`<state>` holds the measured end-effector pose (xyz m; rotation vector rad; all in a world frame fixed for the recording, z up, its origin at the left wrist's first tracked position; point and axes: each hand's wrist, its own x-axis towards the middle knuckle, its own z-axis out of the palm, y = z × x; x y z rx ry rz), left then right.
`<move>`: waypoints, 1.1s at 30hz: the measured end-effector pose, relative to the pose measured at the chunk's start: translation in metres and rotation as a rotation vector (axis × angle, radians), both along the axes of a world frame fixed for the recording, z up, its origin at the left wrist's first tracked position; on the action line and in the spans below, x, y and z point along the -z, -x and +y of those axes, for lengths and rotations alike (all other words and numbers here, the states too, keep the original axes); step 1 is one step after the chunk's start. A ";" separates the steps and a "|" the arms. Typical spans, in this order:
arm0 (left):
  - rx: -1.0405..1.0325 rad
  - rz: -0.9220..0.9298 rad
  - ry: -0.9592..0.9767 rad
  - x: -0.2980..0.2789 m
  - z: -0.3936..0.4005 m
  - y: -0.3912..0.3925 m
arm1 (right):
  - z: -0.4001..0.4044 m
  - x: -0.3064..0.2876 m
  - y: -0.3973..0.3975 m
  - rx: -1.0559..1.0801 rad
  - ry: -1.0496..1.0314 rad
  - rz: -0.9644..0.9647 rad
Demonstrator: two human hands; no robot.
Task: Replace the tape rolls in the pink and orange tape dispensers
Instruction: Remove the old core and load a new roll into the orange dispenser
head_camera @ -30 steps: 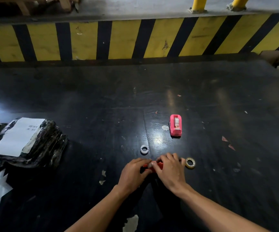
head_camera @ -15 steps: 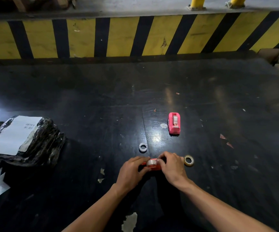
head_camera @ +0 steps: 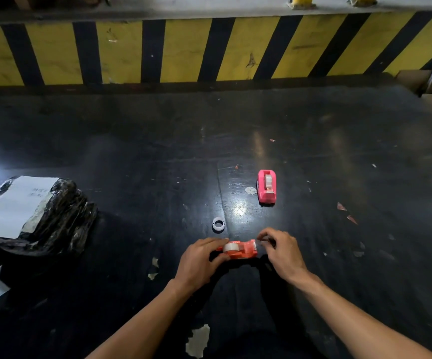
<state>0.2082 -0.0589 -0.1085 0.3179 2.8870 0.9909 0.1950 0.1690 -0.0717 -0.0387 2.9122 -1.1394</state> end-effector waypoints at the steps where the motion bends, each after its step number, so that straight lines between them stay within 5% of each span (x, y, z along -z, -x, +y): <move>1: 0.001 0.002 0.002 0.000 -0.001 0.001 | 0.001 0.003 -0.001 -0.024 -0.035 0.030; 9: 0.014 -0.009 0.017 0.002 -0.003 0.003 | 0.006 0.020 -0.008 -0.023 -0.100 0.109; 21: -0.005 0.014 -0.036 0.006 0.000 -0.002 | -0.021 0.025 -0.025 0.274 0.346 -0.153; 33: 0.006 -0.008 -0.073 0.006 -0.002 0.001 | -0.005 0.031 -0.019 -0.039 -0.022 -0.360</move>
